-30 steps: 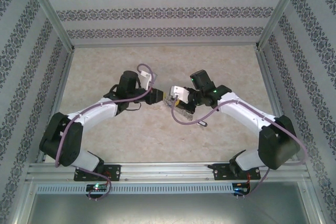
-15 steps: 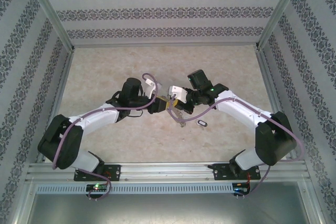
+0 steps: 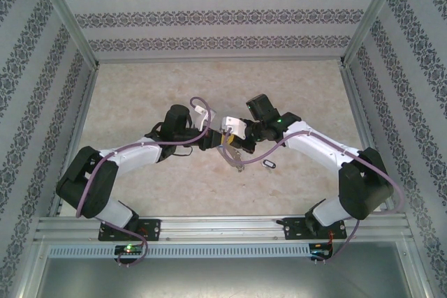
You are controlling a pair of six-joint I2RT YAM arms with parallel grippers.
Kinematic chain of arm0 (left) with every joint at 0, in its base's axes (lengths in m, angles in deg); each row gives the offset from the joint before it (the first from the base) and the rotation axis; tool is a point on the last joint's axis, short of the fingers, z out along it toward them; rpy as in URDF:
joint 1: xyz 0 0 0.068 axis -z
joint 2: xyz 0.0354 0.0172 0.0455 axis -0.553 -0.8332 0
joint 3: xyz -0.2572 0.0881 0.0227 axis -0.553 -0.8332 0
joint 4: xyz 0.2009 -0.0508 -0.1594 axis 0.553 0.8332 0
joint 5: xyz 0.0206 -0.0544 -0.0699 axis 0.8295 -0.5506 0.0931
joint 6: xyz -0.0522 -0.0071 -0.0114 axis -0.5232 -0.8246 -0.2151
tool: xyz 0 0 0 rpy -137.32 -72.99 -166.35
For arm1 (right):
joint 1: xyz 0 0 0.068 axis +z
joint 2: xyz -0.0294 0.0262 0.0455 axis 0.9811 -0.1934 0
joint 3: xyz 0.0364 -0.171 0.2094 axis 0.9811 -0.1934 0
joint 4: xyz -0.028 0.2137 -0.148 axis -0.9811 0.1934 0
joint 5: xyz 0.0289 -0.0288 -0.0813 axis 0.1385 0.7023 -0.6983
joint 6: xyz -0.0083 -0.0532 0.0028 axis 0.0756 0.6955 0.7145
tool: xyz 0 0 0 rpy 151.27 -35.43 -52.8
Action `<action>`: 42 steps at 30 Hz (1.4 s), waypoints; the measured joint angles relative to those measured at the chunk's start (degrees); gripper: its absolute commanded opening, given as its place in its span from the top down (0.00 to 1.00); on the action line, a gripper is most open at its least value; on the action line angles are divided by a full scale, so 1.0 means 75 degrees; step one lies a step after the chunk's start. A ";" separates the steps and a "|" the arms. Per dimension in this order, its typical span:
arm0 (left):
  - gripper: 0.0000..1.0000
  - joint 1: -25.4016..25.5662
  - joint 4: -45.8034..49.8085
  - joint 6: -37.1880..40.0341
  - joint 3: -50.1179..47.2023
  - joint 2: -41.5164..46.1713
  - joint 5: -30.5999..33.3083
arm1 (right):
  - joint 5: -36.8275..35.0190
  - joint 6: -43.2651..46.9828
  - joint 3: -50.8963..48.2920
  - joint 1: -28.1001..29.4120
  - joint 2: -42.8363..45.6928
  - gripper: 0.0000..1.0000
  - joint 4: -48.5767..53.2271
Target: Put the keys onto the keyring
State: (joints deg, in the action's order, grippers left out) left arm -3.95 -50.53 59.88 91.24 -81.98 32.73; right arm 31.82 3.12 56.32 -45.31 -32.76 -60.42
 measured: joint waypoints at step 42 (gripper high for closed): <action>0.68 0.0000 0.0463 -0.2757 -0.0323 -0.0015 0.1064 | -0.0015 -0.0003 -0.0006 -0.0003 -0.0099 1.00 -0.0350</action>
State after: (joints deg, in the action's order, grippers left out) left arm -3.95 -47.05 39.20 88.82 -82.09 40.71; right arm 31.71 3.10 56.28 -45.33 -33.51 -63.05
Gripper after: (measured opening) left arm 0.275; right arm 0.039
